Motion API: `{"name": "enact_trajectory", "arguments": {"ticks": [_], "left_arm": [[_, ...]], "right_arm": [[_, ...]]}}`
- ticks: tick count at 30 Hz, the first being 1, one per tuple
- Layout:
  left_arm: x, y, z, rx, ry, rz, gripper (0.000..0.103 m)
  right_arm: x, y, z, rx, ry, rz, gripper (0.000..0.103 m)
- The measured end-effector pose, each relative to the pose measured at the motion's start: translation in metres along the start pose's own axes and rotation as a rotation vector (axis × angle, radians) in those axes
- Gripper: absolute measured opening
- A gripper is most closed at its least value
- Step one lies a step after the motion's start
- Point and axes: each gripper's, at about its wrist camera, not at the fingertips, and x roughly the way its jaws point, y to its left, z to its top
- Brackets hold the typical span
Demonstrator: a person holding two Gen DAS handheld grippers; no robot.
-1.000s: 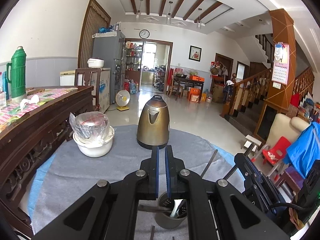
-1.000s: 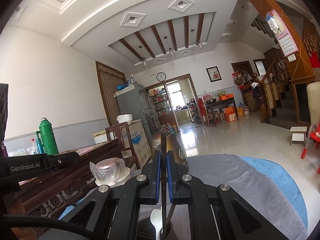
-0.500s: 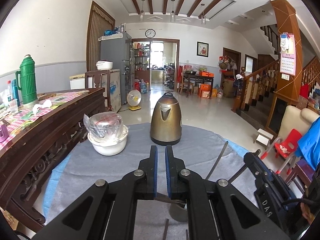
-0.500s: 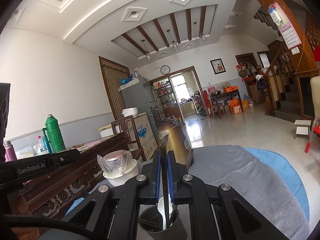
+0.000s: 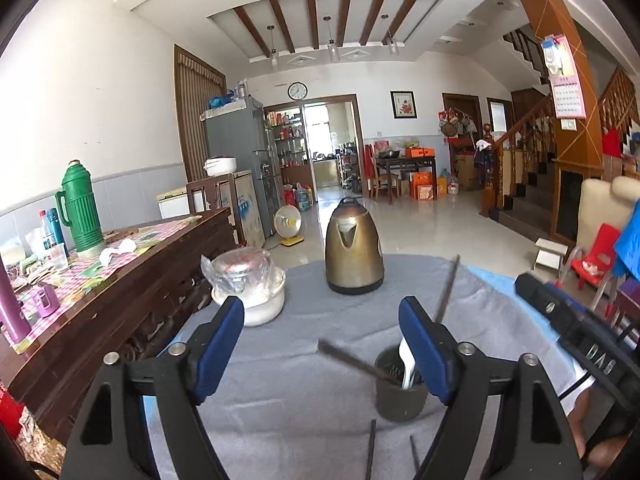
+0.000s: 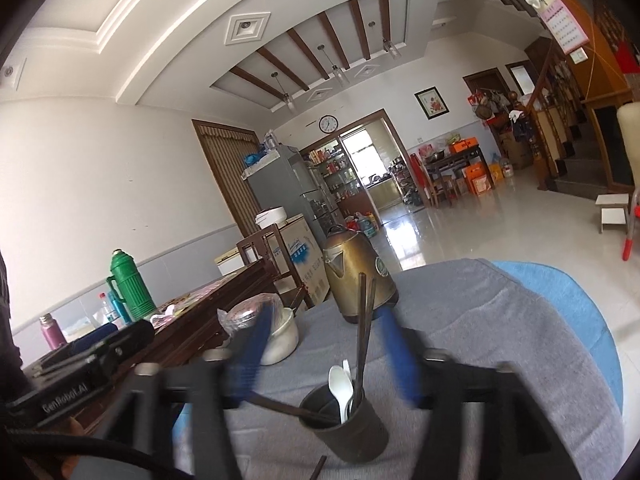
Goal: Organize utensils
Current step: 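Open both grippers and move them back toward the last chopsticks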
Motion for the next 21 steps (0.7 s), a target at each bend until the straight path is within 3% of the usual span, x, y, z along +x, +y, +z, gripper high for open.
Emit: {"name": "enact_trajectory", "arguments": {"ticks": [10,17,21], "left_arm": [[-0.016,0.010,-0.055,0.044,0.139,0.015,0.082],[-0.010,0.018,-0.119,0.065,0.345,0.034,0.082],[-0.007,0.026,-0.132,0.022,0.405,0.035,0.082]], "right_arm": [[-0.030,-0.014,-0.024,-0.105,0.119,-0.040,0.066],[-0.034,-0.043,-0.057,-0.045,0.253,-0.061,0.066],[-0.035,-0.051,-0.070,-0.034,0.300,-0.068,0.066]]}}
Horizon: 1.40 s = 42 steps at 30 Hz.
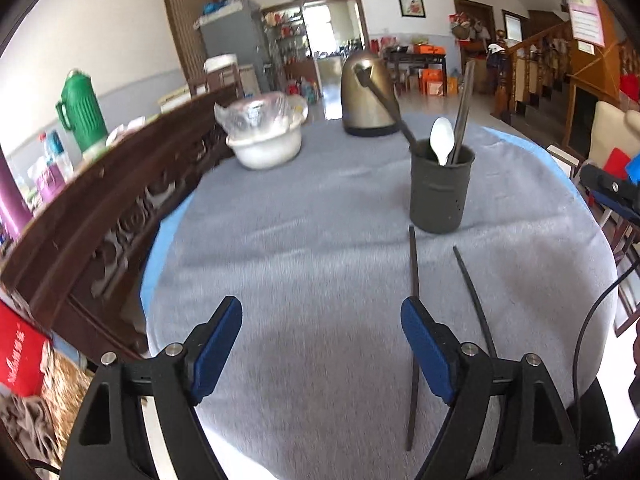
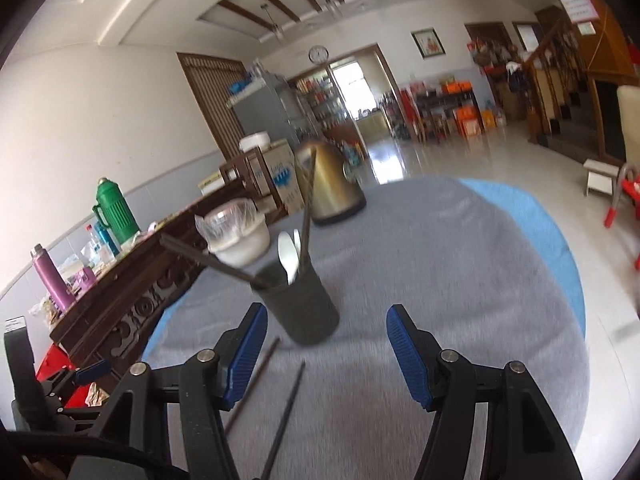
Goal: Organize utensils
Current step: 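Open both grippers and move them back toward the last chopsticks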
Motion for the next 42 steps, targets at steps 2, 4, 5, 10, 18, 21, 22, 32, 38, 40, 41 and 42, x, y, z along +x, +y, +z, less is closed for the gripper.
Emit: {"name": "enact_trajectory", "arguments": {"ticks": [2,4,5,10,18,21,22,32,38,40,41,42], "left_arm": [[0.002,-0.001,0.000,-0.003,0.004,0.007,0.082],[0.001,-0.002,0.003,-0.002,0.002,0.007,0.082],[0.002,-0.003,0.005,-0.001,0.001,0.007,0.082],[0.012,-0.005,0.010,-0.002,0.016,-0.002,0.082],[0.011,0.007,0.012,-0.033,0.006,0.016,0.082],[0.010,0.012,0.013,-0.042,-0.002,0.017,0.082],[0.010,0.013,0.013,-0.046,-0.003,0.017,0.082],[0.015,0.028,0.003,-0.077,0.000,0.006,0.082],[0.019,0.037,-0.003,-0.107,0.012,-0.006,0.082],[0.021,0.039,-0.004,-0.112,0.014,-0.011,0.082],[0.022,0.039,-0.003,-0.111,0.015,-0.013,0.082],[0.022,0.039,-0.003,-0.110,0.016,-0.014,0.082]], "right_arm": [[0.001,-0.001,-0.005,-0.001,0.014,0.000,0.066],[0.003,-0.001,-0.009,0.016,0.035,0.013,0.066],[0.004,0.001,-0.011,0.018,0.041,0.017,0.066],[0.010,0.012,-0.019,-0.029,0.081,0.014,0.065],[0.015,0.022,-0.023,-0.026,0.119,0.028,0.065],[0.018,0.026,-0.023,-0.026,0.136,0.022,0.065],[0.019,0.027,-0.024,-0.027,0.143,0.022,0.065],[0.027,0.040,-0.023,-0.058,0.176,0.004,0.065],[0.035,0.052,-0.022,-0.083,0.193,0.003,0.065],[0.038,0.055,-0.021,-0.087,0.202,0.003,0.065],[0.039,0.057,-0.021,-0.089,0.205,0.001,0.065],[0.040,0.058,-0.020,-0.091,0.207,-0.001,0.065]]}}
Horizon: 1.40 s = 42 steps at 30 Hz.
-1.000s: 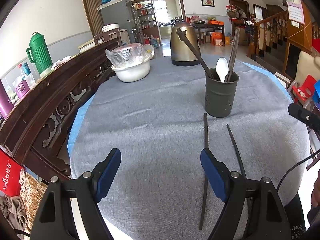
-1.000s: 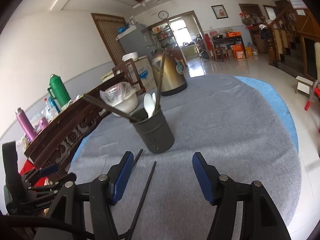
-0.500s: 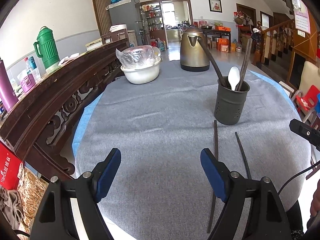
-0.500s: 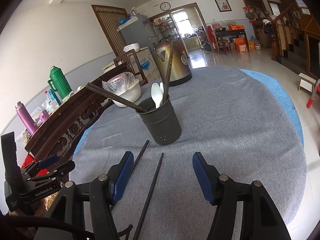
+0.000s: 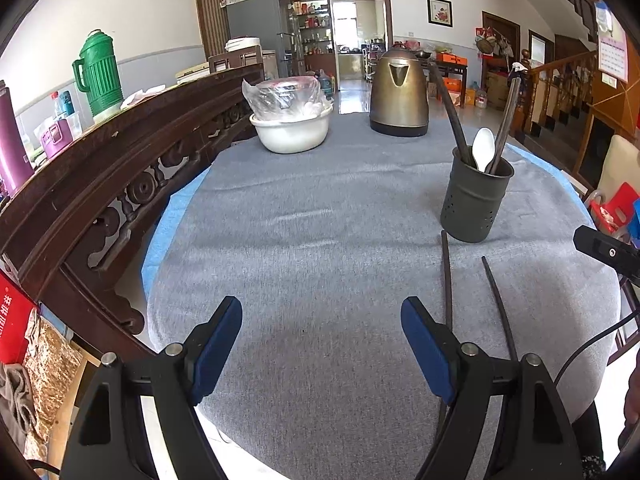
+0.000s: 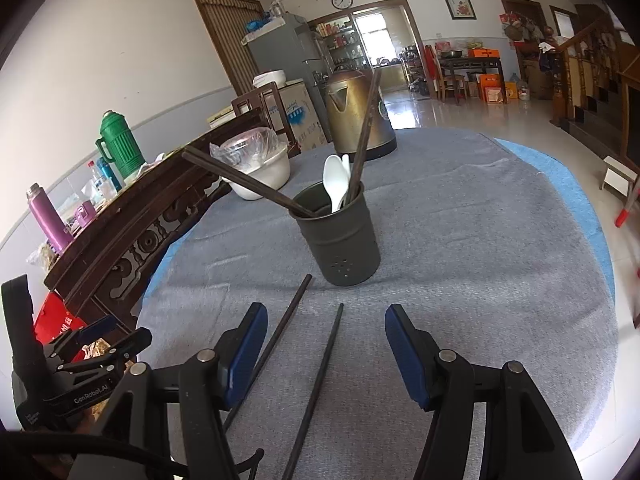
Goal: Organize utensils
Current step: 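Close the left gripper on a dark chopstick while the right gripper grasps another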
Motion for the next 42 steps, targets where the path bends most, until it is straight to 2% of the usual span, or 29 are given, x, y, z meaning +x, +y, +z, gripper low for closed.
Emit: {"name": "enact_trajectory", "arguments": {"ticks": [9,10,11,12,17,24,29,36,42], "left_arm": [[0.007,-0.002,0.011,-0.009,0.006,-0.057,0.082],[0.007,-0.003,0.011,-0.008,0.009,-0.065,0.082],[0.009,-0.004,0.012,-0.006,0.012,-0.075,0.082],[0.010,-0.006,0.012,-0.004,0.018,-0.084,0.082],[0.022,-0.012,0.015,-0.005,0.061,-0.146,0.082],[0.034,-0.017,0.013,-0.012,0.105,-0.151,0.082],[0.037,-0.015,0.007,-0.024,0.143,-0.139,0.082],[0.042,-0.022,0.013,0.008,0.155,-0.154,0.082],[0.062,-0.041,0.022,0.057,0.198,-0.221,0.082]], "right_arm": [[0.013,-0.002,0.011,0.022,0.048,-0.029,0.063],[0.016,-0.004,0.013,0.030,0.059,-0.034,0.056],[0.019,-0.006,0.013,0.037,0.069,-0.037,0.045],[0.022,-0.009,0.014,0.044,0.086,-0.041,0.040],[0.051,-0.018,0.012,0.109,0.202,-0.004,0.034],[0.089,-0.001,0.002,0.039,0.326,-0.012,0.022],[0.117,0.000,-0.003,0.058,0.408,-0.027,0.014],[0.128,-0.002,-0.004,0.054,0.436,-0.078,0.003],[0.120,-0.029,-0.002,0.113,0.438,-0.102,0.002]]}}
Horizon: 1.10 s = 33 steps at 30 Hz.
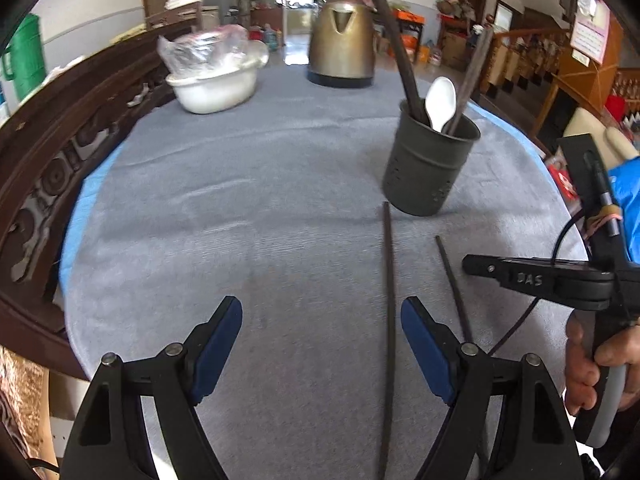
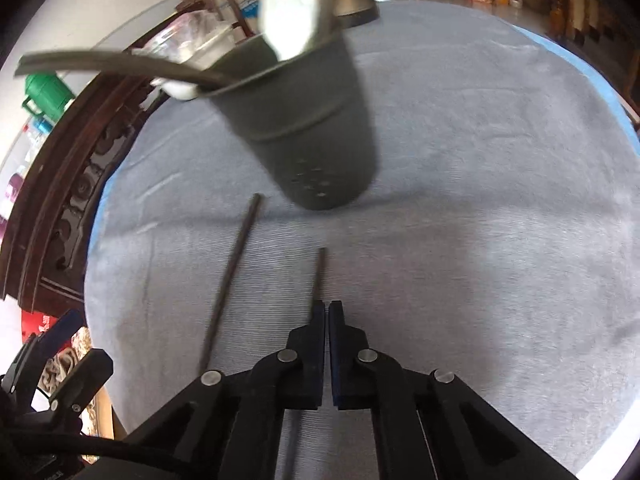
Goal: Organize utensils
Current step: 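Close the left gripper on a dark chopstick while the right gripper grasps another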
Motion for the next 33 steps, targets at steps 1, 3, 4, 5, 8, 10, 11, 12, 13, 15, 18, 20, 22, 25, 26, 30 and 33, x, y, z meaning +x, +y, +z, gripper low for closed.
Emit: {"name": "enact_trajectory", "arguments": {"ticks": [1,3,4,5,8,10,11,12,13,15,18,20,22,25,26,30,33], "left_arm": [[0.006,-0.002,0.002,0.002,0.015,-0.014,0.082],[0.019,-0.006,0.007,0.000,0.053,-0.049,0.082],[0.022,-0.008,0.007,-0.003,0.063,-0.062,0.082],[0.028,-0.009,0.009,-0.009,0.077,-0.073,0.082],[0.035,-0.012,0.011,-0.024,0.091,-0.097,0.079],[0.041,-0.014,0.011,-0.023,0.109,-0.096,0.071],[0.044,-0.016,0.011,-0.021,0.120,-0.094,0.068],[0.046,-0.017,0.011,-0.021,0.124,-0.098,0.064],[0.048,-0.018,0.011,-0.022,0.127,-0.102,0.061],[0.051,-0.022,0.009,-0.016,0.135,-0.104,0.051],[0.059,-0.026,0.005,-0.001,0.154,-0.117,0.033],[0.063,-0.028,0.000,0.001,0.164,-0.124,0.023],[0.063,-0.028,-0.002,0.006,0.150,-0.108,0.015],[0.060,-0.022,-0.007,-0.027,0.152,-0.122,0.007],[0.058,-0.020,-0.010,-0.037,0.152,-0.127,0.007],[0.049,-0.014,-0.022,-0.061,0.163,-0.134,0.007],[0.043,-0.009,-0.029,-0.070,0.184,-0.149,0.007]], "right_arm": [[-0.002,-0.007,0.001,0.017,-0.001,-0.011,0.002],[-0.004,-0.019,0.003,0.048,0.005,-0.024,0.002],[-0.005,-0.027,0.004,0.074,0.009,-0.008,0.002],[-0.006,-0.033,0.004,0.100,0.012,0.017,0.001],[-0.015,-0.041,0.005,0.135,0.001,0.105,0.002],[-0.020,-0.041,0.006,0.134,-0.010,0.132,0.004],[-0.022,-0.043,0.006,0.135,-0.012,0.137,0.004],[-0.023,-0.045,0.006,0.137,-0.012,0.144,0.004],[-0.023,-0.046,0.005,0.142,-0.009,0.155,0.004],[-0.020,-0.047,0.004,0.151,-0.001,0.168,0.004],[-0.018,-0.044,0.004,0.144,0.003,0.176,0.007],[-0.013,-0.040,0.003,0.140,0.005,0.172,0.008],[-0.011,-0.036,0.004,0.134,0.008,0.170,0.014],[-0.008,-0.027,0.006,0.115,0.012,0.167,0.021],[-0.007,-0.023,0.006,0.105,0.013,0.165,0.021],[0.000,-0.004,0.009,0.048,0.028,0.128,0.021],[0.007,0.007,0.012,0.022,0.041,0.080,0.021]]}}
